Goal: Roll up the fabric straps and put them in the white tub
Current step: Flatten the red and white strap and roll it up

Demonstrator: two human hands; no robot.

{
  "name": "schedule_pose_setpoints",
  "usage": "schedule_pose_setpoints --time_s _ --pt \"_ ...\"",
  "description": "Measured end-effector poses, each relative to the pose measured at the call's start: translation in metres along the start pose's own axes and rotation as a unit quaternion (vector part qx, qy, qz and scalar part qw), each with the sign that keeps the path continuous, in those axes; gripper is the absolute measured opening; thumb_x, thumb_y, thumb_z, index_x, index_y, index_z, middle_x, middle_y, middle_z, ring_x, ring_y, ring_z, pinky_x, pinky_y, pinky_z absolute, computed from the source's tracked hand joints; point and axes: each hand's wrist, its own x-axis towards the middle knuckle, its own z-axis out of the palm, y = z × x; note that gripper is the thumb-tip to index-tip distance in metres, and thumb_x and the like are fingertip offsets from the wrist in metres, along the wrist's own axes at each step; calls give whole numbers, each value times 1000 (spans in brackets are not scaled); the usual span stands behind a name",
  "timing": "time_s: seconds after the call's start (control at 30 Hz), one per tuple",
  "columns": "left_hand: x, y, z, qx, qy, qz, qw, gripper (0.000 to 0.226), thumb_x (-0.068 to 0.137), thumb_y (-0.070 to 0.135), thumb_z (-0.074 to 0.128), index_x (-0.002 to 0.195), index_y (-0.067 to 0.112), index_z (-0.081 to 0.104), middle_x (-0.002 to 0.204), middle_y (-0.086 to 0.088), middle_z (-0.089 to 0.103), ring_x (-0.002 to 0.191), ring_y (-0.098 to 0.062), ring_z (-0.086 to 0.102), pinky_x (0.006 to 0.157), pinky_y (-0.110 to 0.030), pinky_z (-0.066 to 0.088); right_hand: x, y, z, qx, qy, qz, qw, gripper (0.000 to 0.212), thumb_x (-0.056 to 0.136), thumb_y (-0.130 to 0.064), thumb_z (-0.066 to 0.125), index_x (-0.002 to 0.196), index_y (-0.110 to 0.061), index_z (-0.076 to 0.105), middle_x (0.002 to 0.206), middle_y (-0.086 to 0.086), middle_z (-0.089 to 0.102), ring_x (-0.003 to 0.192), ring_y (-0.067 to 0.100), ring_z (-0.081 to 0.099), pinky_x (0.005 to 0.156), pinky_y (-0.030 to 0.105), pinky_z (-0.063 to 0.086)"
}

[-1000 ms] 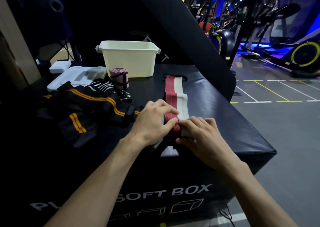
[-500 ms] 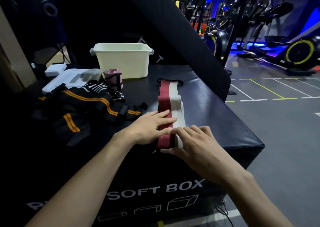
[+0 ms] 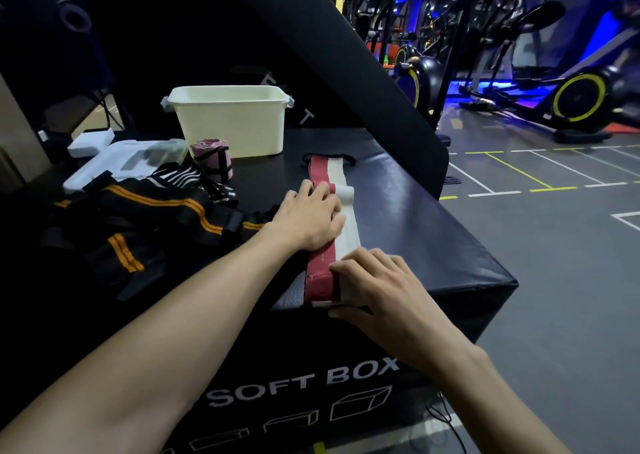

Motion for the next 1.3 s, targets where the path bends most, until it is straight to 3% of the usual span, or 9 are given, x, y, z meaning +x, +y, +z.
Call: schedule_pose_setpoints --time_s 0.13,0.27,0.5,0.6,0.77,0.9,0.97,1.17,1.3 --pt "21 2 5 -20 -32 -29 999 48 102 43 32 136 17 52 166 -4 26 153 -30 15 124 -51 15 2 6 3 5 14 -13 1000 56 86 -60 53 129 -24 58 112 -10 61 100 16 59 91 38 45" --pt "32 -3 6 -36 -42 -51 997 42 100 45 33 131 20 44 138 -8 55 124 -33 48 100 -50 37 5 10 3 25 20 -11 999 56 89 -59 52 134 -25 53 108 -11 62 98 15 58 93 37 42" --pt "54 -20 15 -69 -67 -21 995 60 101 53 34 153 25 37 162 -5 33 151 -28 24 121 -50 22 11 15 3 42 14 -15 999 47 93 -59 50 125 -25 55 106 -12 63 98 13 60 92 37 43" --pt "65 -23 14 -104 -57 -27 993 51 101 51 38 146 27 41 148 -5 49 136 -28 42 111 -49 33 14 18 4 54 7 -8 998 48 96 -58 47 129 -24 56 108 -11 64 99 14 60 92 39 45" --pt "85 -33 27 -119 -7 -22 993 38 99 54 43 133 39 53 145 3 53 139 -30 41 114 -52 33 19 21 5 81 7 3 997 47 99 -55 44 130 -23 57 112 -10 62 99 15 58 91 39 45" --pt "91 -38 36 -219 51 111 968 17 99 36 64 112 41 74 141 8 58 136 -18 46 116 -47 37 21 21 6 99 15 0 995 45 102 -51 44 130 -20 58 119 -8 57 100 14 55 86 36 46" --pt "89 -41 34 -303 24 145 942 14 99 27 68 101 35 78 123 12 68 120 -5 60 108 -41 47 22 21 5 101 16 0 995 44 102 -51 44 130 -20 59 118 -8 57 98 14 55 85 36 47" --pt "80 -54 15 -345 -138 173 912 20 92 54 68 110 48 74 151 17 48 142 4 39 124 -47 24 24 24 7 106 26 3 994 45 105 -49 40 129 -16 59 116 -5 59 96 15 58 82 36 51" --pt "80 -50 19 -369 -110 181 905 16 88 43 77 101 36 78 140 15 59 134 5 48 123 -46 29 24 23 11 95 48 4 994 49 105 -50 36 128 -15 61 113 -3 63 92 17 60 78 39 52"
